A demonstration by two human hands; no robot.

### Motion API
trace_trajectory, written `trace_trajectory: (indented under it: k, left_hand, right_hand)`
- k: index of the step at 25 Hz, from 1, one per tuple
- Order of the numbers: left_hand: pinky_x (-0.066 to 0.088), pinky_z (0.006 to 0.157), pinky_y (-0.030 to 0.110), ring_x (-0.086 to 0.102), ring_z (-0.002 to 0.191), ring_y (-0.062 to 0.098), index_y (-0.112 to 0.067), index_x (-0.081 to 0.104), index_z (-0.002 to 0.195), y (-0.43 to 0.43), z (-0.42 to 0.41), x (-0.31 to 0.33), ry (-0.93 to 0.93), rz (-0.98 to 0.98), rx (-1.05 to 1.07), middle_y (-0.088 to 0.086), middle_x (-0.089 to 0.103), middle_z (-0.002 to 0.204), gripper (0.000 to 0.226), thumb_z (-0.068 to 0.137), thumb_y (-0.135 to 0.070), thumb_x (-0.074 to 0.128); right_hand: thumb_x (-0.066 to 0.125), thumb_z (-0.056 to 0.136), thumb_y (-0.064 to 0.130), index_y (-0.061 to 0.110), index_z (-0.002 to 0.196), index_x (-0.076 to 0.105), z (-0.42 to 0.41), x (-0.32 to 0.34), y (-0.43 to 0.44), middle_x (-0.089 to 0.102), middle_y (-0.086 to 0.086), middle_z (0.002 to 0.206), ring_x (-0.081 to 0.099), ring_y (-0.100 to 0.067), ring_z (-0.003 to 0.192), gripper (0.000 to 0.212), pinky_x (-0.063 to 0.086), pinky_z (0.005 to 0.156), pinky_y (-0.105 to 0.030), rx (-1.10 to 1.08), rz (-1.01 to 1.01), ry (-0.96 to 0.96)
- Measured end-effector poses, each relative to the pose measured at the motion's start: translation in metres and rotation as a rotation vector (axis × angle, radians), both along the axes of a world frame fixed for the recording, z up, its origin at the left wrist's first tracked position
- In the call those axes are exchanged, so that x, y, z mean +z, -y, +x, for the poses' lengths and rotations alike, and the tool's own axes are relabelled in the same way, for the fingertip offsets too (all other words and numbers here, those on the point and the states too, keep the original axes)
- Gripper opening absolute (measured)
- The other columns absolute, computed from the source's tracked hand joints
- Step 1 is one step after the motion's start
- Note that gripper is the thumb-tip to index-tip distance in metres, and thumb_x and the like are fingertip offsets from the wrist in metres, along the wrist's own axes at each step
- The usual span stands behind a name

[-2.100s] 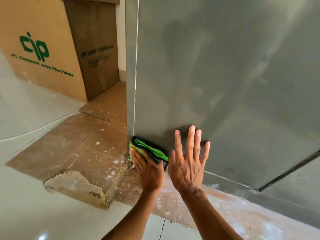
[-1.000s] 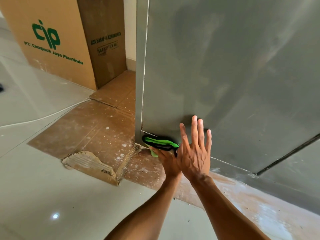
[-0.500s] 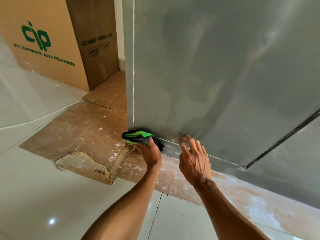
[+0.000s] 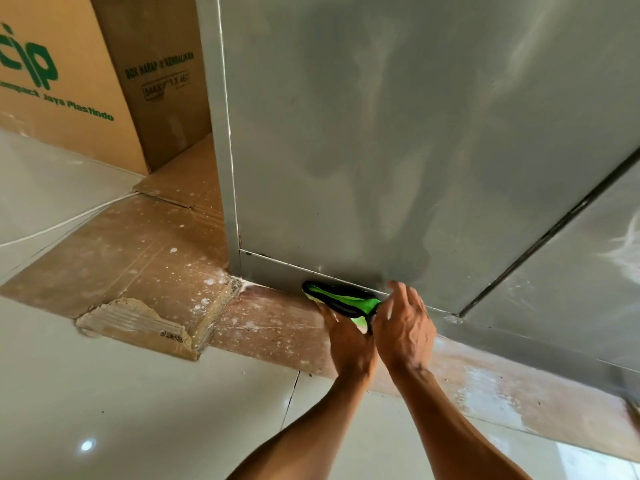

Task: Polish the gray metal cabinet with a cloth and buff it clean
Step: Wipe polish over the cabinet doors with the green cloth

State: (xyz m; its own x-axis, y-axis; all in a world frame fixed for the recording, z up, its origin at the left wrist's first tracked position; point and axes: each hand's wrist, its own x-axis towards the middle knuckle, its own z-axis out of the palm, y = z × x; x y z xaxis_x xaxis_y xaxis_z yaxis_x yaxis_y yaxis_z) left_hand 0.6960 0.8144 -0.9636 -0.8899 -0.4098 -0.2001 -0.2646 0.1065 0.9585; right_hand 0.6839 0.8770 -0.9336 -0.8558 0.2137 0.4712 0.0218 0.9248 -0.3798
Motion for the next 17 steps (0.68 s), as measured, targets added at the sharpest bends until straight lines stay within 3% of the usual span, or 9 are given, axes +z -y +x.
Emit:
trace_trajectory:
  k: [1, 2, 5, 8, 10, 11, 13, 15, 17]
  left_hand:
    - [0.050, 0.097, 0.033, 0.054, 0.132, 0.033, -0.005, 0.035, 0.156, 0.006, 0.004, -0.010, 0.028, -0.212, -0.030, 0.019, 0.050, 0.150, 0.080, 0.095, -0.053, 0.053]
    - [0.054, 0.089, 0.040, 0.058, 0.125, 0.036, -0.004, 0.049, 0.145, 0.012, 0.004, -0.024, 0.021, -0.382, 0.007, 0.020, 0.056, 0.141, 0.068, 0.089, -0.041, 0.057]
    - [0.054, 0.061, 0.037, 0.069, 0.082, 0.035, -0.006, 0.072, 0.110, 0.038, -0.004, -0.025, -0.057, -0.511, 0.016, 0.017, 0.071, 0.092, 0.037, 0.074, -0.016, 0.070]
    - [0.048, 0.053, 0.027, 0.069, 0.059, 0.032, -0.013, 0.079, 0.097, 0.067, -0.016, -0.018, -0.174, -0.626, 0.034, 0.014, 0.073, 0.070, 0.022, 0.082, -0.028, 0.073]
    - [0.036, 0.052, 0.021, 0.065, 0.051, 0.029, -0.018, 0.077, 0.083, 0.082, -0.021, -0.016, -0.268, -0.702, 0.040, 0.007, 0.069, 0.061, 0.013, 0.085, -0.030, 0.080]
    - [0.034, 0.054, 0.020, 0.065, 0.054, 0.026, -0.019, 0.076, 0.084, 0.092, -0.024, -0.017, -0.329, -0.727, 0.033, 0.005, 0.070, 0.064, 0.010, 0.086, -0.028, 0.079]
    - [0.041, 0.060, 0.021, 0.068, 0.075, 0.021, -0.016, 0.076, 0.103, 0.115, -0.033, -0.023, -0.432, -0.769, 0.066, 0.005, 0.074, 0.091, 0.015, 0.090, -0.022, 0.074]
    - [0.051, 0.069, 0.025, 0.066, 0.097, 0.022, -0.013, 0.068, 0.125, 0.138, -0.043, -0.027, -0.431, -0.823, 0.075, 0.009, 0.066, 0.121, 0.037, 0.088, -0.017, 0.073]
    - [0.059, 0.072, 0.034, 0.065, 0.105, 0.027, -0.012, 0.060, 0.135, 0.156, -0.050, -0.029, -0.432, -0.874, 0.031, 0.013, 0.058, 0.131, 0.052, 0.085, -0.016, 0.073]
  right_hand:
    - [0.064, 0.086, 0.007, 0.015, 0.101, 0.066, 0.004, -0.001, -0.004, 0.067, -0.007, 0.087, 0.059, -0.031, 0.067, 0.016, 0.037, 0.050, -0.028, -0.075, -0.065, 0.082]
    - [0.063, 0.087, 0.010, 0.016, 0.094, 0.065, 0.008, -0.003, -0.007, 0.068, -0.007, 0.082, 0.054, -0.027, 0.059, 0.009, 0.032, 0.049, -0.026, -0.124, -0.070, 0.195]
    - [0.055, 0.090, 0.014, 0.012, 0.086, 0.067, 0.020, -0.018, 0.000, 0.070, -0.009, 0.075, 0.050, -0.019, 0.048, 0.013, 0.035, 0.041, -0.028, -0.006, -0.004, 0.581]
    - [0.059, 0.088, 0.012, 0.014, 0.080, 0.074, 0.016, -0.024, 0.031, 0.077, -0.008, 0.084, 0.067, -0.020, 0.064, 0.017, 0.048, 0.050, -0.025, 0.182, -0.216, 0.623]
    - [0.064, 0.091, 0.019, 0.013, 0.099, 0.077, 0.005, -0.028, 0.053, 0.078, -0.011, 0.098, 0.070, -0.025, 0.081, 0.016, 0.053, 0.064, -0.028, 0.161, -0.318, 0.544]
    - [0.066, 0.093, 0.025, 0.012, 0.111, 0.074, 0.001, -0.031, 0.063, 0.076, -0.013, 0.106, 0.069, -0.028, 0.091, 0.024, 0.052, 0.073, -0.032, 0.138, -0.327, 0.507]
    - [0.069, 0.094, 0.037, 0.008, 0.130, 0.061, -0.002, -0.038, 0.080, 0.070, -0.013, 0.116, 0.061, -0.028, 0.098, 0.047, 0.043, 0.080, -0.033, 0.042, -0.341, 0.484]
    - [0.078, 0.088, 0.037, 0.004, 0.135, 0.045, -0.003, -0.036, 0.093, 0.064, -0.016, 0.111, 0.051, -0.024, 0.088, 0.066, 0.037, 0.074, -0.029, -0.073, -0.495, 0.411]
    - [0.084, 0.082, 0.032, 0.005, 0.130, 0.039, -0.010, -0.031, 0.105, 0.065, -0.019, 0.104, 0.050, -0.027, 0.081, 0.071, 0.039, 0.070, -0.033, -0.165, -0.660, 0.305]
